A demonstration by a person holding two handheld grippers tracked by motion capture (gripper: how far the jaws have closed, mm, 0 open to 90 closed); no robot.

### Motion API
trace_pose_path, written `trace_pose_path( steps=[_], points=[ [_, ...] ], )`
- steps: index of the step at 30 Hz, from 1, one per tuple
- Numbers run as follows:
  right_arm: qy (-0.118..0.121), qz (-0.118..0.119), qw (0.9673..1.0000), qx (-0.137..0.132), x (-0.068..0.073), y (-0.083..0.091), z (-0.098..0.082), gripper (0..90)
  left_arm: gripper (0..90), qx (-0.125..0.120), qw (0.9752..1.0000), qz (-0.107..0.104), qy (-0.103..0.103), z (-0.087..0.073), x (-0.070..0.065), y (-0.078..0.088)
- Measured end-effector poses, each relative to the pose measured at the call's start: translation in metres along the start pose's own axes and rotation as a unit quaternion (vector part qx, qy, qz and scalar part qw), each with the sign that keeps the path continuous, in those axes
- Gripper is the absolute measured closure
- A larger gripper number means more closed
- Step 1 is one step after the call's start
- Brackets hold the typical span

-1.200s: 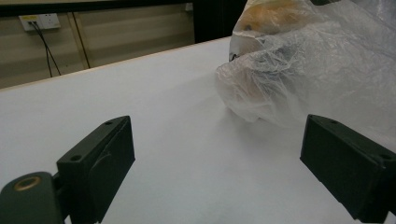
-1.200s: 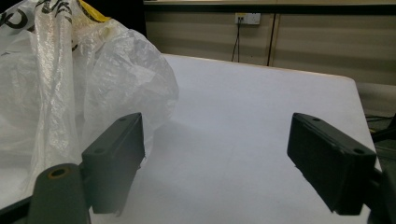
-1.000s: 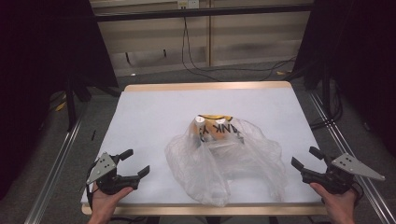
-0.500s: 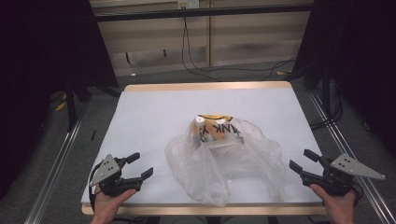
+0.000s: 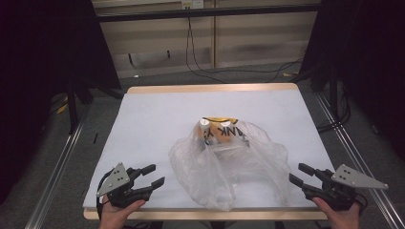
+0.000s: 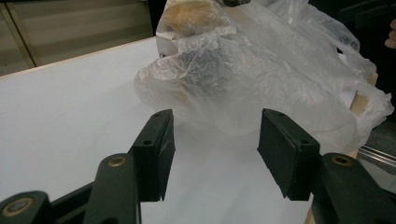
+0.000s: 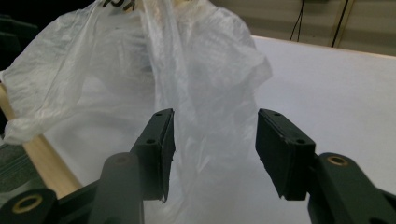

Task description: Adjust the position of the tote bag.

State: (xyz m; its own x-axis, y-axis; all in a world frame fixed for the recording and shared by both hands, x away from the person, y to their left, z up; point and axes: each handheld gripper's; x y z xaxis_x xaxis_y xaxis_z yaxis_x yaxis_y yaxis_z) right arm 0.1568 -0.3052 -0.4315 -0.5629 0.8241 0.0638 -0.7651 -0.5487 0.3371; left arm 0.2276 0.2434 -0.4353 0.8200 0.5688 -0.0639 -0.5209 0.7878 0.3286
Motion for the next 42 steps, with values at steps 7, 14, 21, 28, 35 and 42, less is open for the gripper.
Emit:
trace_pose_path(
  steps=[7,14,21,28,35,42],
  points=[
    [0.01,0.016,0.9996,0.023,0.013,0.01,-0.008,53.7,56.6,0.005,0.9992,-0.036,-0.014,0.007,-0.018,-0.002],
    [0.023,0.026,0.9974,0.062,0.017,-0.002,-0.008,48.6,59.6,0.015,0.9966,-0.073,-0.034,0.013,-0.039,-0.013],
    [0.031,0.04,0.9946,0.091,0.018,-0.011,-0.012,41.1,65.3,0.033,0.9897,-0.129,-0.054,0.022,-0.056,-0.034],
    [0.034,0.06,0.99,0.123,0.016,-0.022,-0.013,41.4,66.5,0.057,0.9806,-0.178,-0.058,0.026,-0.07,-0.065],
    [0.049,0.067,0.9867,0.139,0.017,-0.029,-0.014,51.0,65.0,0.061,0.9717,-0.214,-0.078,0.039,-0.088,-0.089],
    [0.059,0.081,0.9824,0.157,0.018,-0.038,-0.016,61.2,60.8,0.117,0.9667,-0.209,-0.09,0.016,-0.09,-0.116]
  ],
)
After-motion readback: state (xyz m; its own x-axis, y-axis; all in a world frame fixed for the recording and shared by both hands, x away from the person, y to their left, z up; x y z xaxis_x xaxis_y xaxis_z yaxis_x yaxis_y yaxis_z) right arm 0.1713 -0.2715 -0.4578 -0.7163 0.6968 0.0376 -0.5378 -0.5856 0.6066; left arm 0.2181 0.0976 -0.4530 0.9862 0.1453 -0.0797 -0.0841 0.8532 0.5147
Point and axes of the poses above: each handheld gripper's, and its own axes: y roughly backward along the jaws, z roughly out of its top, x roughly to its left, and after that the axes turned 2 degrees about y, right-handed
